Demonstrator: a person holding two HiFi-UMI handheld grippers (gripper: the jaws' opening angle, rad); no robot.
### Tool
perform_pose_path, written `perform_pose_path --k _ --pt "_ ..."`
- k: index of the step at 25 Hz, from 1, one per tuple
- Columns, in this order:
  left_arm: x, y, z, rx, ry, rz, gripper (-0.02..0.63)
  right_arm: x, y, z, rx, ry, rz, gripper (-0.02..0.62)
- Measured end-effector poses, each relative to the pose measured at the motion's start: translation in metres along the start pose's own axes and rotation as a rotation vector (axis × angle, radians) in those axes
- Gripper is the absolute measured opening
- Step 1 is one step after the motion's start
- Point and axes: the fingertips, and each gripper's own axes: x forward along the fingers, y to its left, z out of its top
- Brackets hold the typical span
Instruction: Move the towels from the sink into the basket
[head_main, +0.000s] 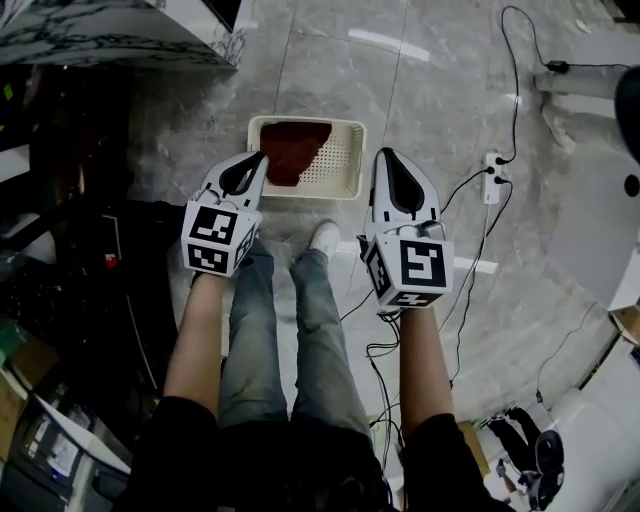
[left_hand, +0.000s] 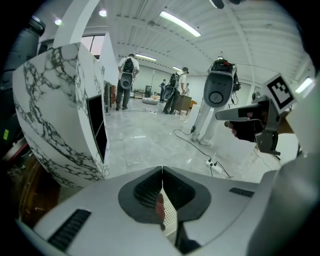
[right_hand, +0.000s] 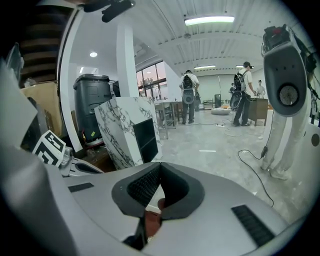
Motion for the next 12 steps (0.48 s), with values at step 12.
perform_pose_path --k 12 --pt "-0.07 0.002 0.111 0.02 -0.169 0.097 0.017 -0.033 0.01 0.082 -0.009 -0.069 -0.018 0.015"
